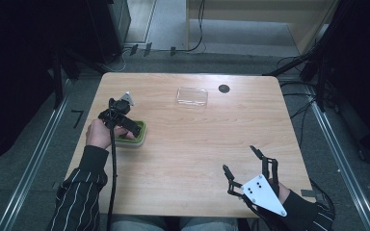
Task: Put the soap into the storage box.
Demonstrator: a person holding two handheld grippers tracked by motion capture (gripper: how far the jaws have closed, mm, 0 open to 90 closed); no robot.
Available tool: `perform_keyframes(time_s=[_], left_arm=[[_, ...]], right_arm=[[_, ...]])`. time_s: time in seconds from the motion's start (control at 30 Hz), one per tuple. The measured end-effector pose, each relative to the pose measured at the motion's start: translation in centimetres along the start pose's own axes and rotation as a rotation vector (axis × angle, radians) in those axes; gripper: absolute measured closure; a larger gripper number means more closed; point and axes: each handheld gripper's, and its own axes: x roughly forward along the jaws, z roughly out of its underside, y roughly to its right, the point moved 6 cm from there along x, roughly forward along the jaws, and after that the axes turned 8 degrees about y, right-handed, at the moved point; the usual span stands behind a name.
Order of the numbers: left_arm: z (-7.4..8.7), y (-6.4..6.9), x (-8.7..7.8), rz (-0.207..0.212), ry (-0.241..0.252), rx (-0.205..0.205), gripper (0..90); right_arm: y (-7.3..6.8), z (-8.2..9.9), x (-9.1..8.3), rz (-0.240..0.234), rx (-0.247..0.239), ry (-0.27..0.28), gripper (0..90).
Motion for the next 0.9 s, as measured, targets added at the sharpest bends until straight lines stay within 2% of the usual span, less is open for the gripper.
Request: perform_keyframes(time_s=[0.33,0.9], left_arm=[[1.1,0.8,-1.0,0.002,0.003,0.029,0.0],[4.2,2.2,-1.4,0.006,-0.035,0.063,0.0]], right_arm=[[0.0,0.0,0.0,0.001,0.001,0.002,13.2],[0.0,0.0,0.0,0.003,0.000,0.003,13.2]])
